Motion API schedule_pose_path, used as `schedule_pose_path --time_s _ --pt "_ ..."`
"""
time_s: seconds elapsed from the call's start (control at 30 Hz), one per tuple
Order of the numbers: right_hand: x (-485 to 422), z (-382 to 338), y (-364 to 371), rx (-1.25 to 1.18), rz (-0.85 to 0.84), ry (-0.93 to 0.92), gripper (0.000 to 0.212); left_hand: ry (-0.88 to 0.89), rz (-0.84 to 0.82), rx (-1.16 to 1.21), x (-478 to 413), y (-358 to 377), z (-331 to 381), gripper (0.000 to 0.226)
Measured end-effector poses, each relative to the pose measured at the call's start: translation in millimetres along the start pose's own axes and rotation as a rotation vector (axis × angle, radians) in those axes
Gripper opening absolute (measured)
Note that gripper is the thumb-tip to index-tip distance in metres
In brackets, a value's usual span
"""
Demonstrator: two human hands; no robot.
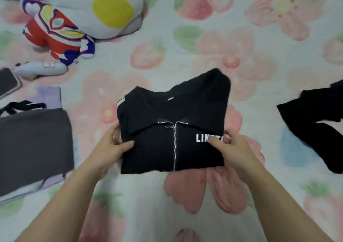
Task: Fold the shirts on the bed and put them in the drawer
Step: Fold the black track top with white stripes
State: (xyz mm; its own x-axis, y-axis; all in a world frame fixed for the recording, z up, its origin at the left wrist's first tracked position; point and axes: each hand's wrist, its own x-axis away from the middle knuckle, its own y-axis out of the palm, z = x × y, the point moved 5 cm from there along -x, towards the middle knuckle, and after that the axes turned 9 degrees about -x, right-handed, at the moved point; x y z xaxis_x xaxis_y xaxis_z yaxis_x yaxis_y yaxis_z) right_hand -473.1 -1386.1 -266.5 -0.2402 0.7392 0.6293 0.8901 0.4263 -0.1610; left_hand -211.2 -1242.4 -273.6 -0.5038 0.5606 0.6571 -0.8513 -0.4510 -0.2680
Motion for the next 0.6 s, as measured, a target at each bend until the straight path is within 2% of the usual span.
schedule_pose_path --time_s 0.1,0.2,0.27,0.37,0.5,0.6 --pt "-3.6 26.2 8.1 0.193 0.162 -0.102 0.036 0.045 0.376 -0.514 8.5 4.5 -28.9 0.034" --pt "8.6 28.4 6.3 0.348 0.329 -0.282 0.033 0.128 0.610 -0.660 22.6 11.5 -29.8 0.029" --pt "16.4 32.5 6.8 0.354 0.360 -0.281 0.023 0.195 0.670 -0.661 32.8 19.0 -25.9 0.023" --pt "14.9 40.5 10.4 0.220 0.197 -0.102 0.015 0.175 0.652 -0.568 34.4 19.5 -23.7 0.023" --pt "6.1 33.8 -7.1 0.340 0.045 -0.046 0.022 0.040 0.520 -0.142 27.7 -0.6 -47.3 0.026" --pt "11.8 43.8 -16.0 0.431 -0.052 0.016 0.017 -0.077 0.331 -0.148 33.3 -2.3 -76.5 0.022"
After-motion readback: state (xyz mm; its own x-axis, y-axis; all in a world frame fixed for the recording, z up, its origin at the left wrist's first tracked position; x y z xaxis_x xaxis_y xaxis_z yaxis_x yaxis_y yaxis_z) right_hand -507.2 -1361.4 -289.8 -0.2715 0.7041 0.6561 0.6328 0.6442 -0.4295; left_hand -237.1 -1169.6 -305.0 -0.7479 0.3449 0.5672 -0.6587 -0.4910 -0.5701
